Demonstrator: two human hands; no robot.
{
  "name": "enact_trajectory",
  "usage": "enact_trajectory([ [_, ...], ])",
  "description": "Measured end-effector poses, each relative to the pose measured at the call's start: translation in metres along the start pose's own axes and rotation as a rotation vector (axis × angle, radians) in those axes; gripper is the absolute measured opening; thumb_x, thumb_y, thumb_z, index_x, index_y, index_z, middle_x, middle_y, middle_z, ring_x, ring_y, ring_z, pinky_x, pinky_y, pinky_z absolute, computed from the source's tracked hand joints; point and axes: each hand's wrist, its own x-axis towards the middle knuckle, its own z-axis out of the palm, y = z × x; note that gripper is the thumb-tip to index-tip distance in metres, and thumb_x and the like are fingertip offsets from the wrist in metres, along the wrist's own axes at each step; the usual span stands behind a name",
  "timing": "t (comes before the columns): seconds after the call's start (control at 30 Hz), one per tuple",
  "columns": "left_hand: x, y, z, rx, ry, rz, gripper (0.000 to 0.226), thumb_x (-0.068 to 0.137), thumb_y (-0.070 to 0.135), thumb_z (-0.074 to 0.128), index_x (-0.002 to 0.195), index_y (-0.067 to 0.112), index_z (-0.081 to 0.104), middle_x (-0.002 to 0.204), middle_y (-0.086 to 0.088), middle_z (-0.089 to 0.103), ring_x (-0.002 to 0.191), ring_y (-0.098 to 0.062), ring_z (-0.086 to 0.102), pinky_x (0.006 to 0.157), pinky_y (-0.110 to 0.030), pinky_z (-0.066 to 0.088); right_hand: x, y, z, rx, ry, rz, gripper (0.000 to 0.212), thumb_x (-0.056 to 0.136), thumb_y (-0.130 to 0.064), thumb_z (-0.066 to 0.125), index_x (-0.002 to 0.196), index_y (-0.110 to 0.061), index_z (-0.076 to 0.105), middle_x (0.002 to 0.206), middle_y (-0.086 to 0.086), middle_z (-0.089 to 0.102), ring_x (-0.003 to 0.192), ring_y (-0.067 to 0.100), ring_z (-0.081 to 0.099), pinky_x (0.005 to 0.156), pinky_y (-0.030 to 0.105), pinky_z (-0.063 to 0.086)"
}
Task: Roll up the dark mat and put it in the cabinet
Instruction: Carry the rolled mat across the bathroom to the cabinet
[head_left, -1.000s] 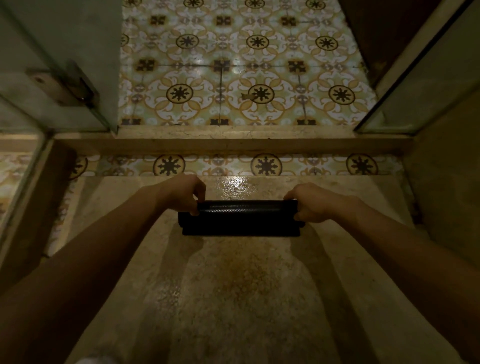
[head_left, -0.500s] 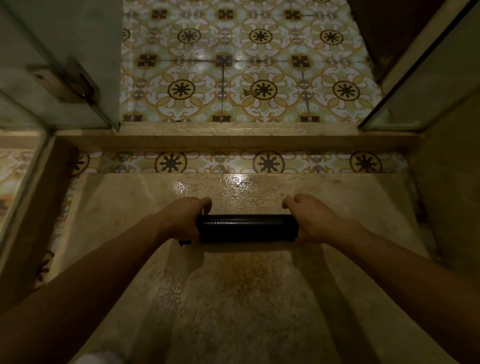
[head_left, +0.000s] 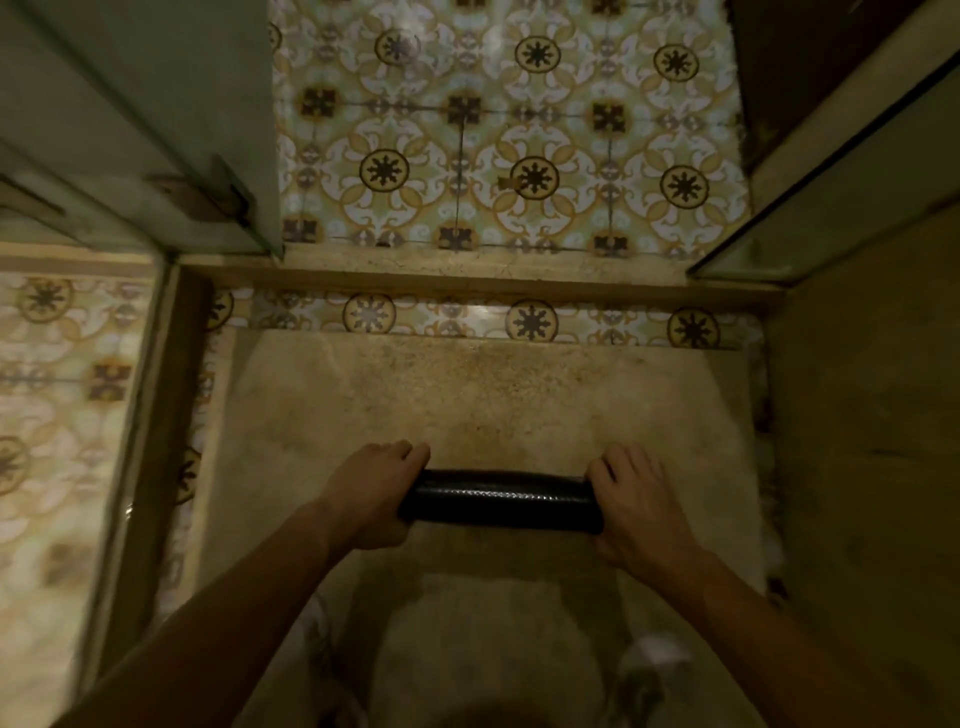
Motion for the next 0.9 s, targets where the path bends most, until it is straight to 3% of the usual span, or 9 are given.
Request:
enact_trajectory([
  [0.17, -0.110, 0.067, -0.158, 0.076, -0.008, 0.003, 0.047, 0.062, 0.040, 0.065, 0.101, 0.026, 0.042, 0.079, 0.001, 0.061, 0.068, -0.021, 0.055, 0.061, -0.030, 0.032, -0.079, -0.017, -0.176, 0.062, 0.068, -0.010, 0.055, 0.044, -0.026, 0.080, 0.088, -0.011, 0.052, 0.085, 0.010, 0.051, 0.075, 0.027, 0.042, 0.061, 0.034, 0.033],
  [0.3, -0.197, 0.123, -0.289, 0.065, 0.042, 0.043, 0.048, 0.064, 0.036, 0.062, 0.110, 0.027, 0.049, 0.088, 0.003, 0.066, 0.074, -0.026, 0.061, 0.063, -0.032, 0.042, -0.135, -0.026, -0.323, 0.088, -0.073, 0.026, 0.054, 0.046, -0.032, 0.075, 0.092, -0.018, 0.051, 0.090, 0.006, 0.053, 0.079, 0.027, 0.051, 0.063, 0.037, 0.040],
  [0.4, -0.244, 0.160, -0.362, 0.064, 0.105, 0.007, 0.046, 0.069, 0.038, 0.059, 0.114, 0.031, 0.052, 0.097, 0.006, 0.066, 0.086, -0.022, 0.063, 0.073, -0.036, 0.052, -0.163, -0.022, -0.407, 0.187, -0.152, 0.064, 0.056, 0.059, -0.031, 0.071, 0.106, -0.027, 0.041, 0.101, 0.000, 0.055, 0.089, 0.021, 0.052, 0.069, 0.032, 0.039],
  [0.5, -0.277, 0.200, -0.423, 0.083, 0.234, -0.046, 0.039, 0.067, 0.035, 0.058, 0.105, 0.031, 0.056, 0.093, 0.005, 0.067, 0.085, -0.022, 0.063, 0.071, -0.036, 0.052, -0.177, -0.007, -0.480, 0.205, -0.136, 0.049, 0.073, 0.065, -0.029, 0.071, 0.132, -0.023, 0.041, 0.109, 0.002, 0.059, 0.095, 0.024, 0.057, 0.074, 0.034, 0.052],
  [0.53, -0.283, 0.208, -0.439, 0.103, 0.255, -0.063, 0.041, 0.066, 0.035, 0.058, 0.106, 0.031, 0.057, 0.094, 0.005, 0.067, 0.085, -0.021, 0.063, 0.071, -0.035, 0.052, -0.177, -0.004, -0.499, 0.200, -0.119, 0.044, 0.071, 0.064, -0.028, 0.072, 0.130, -0.023, 0.046, 0.108, 0.003, 0.060, 0.096, 0.024, 0.059, 0.075, 0.036, 0.054],
  [0.6, -0.293, 0.226, -0.473, 0.137, 0.295, -0.109, 0.046, 0.065, 0.037, 0.058, 0.110, 0.032, 0.056, 0.098, 0.006, 0.067, 0.089, -0.021, 0.063, 0.071, -0.033, 0.053, -0.178, 0.005, -0.542, 0.193, -0.078, 0.049, 0.049, 0.062, -0.024, 0.074, 0.108, -0.025, 0.056, 0.100, 0.002, 0.062, 0.091, 0.023, 0.060, 0.071, 0.036, 0.056],
  [0.67, -0.295, 0.234, -0.502, 0.152, 0.336, -0.136, 0.049, 0.065, 0.036, 0.059, 0.114, 0.032, 0.055, 0.102, 0.006, 0.067, 0.092, -0.023, 0.064, 0.072, -0.034, 0.054, -0.173, 0.012, -0.577, 0.171, -0.041, 0.073, 0.038, 0.061, -0.021, 0.074, 0.094, -0.025, 0.054, 0.095, 0.002, 0.062, 0.086, 0.022, 0.060, 0.067, 0.036, 0.056],
  [0.9, -0.271, 0.215, -0.586, 0.202, 0.401, -0.153, 0.038, 0.065, 0.033, 0.065, 0.101, 0.030, 0.054, 0.091, 0.006, 0.065, 0.081, -0.021, 0.065, 0.063, -0.032, 0.050, -0.114, 0.025, -0.655, 0.053, 0.085, 0.008, 0.044, 0.060, -0.024, 0.081, 0.094, -0.021, 0.054, 0.092, 0.003, 0.062, 0.081, 0.021, 0.057, 0.062, 0.029, 0.048],
])
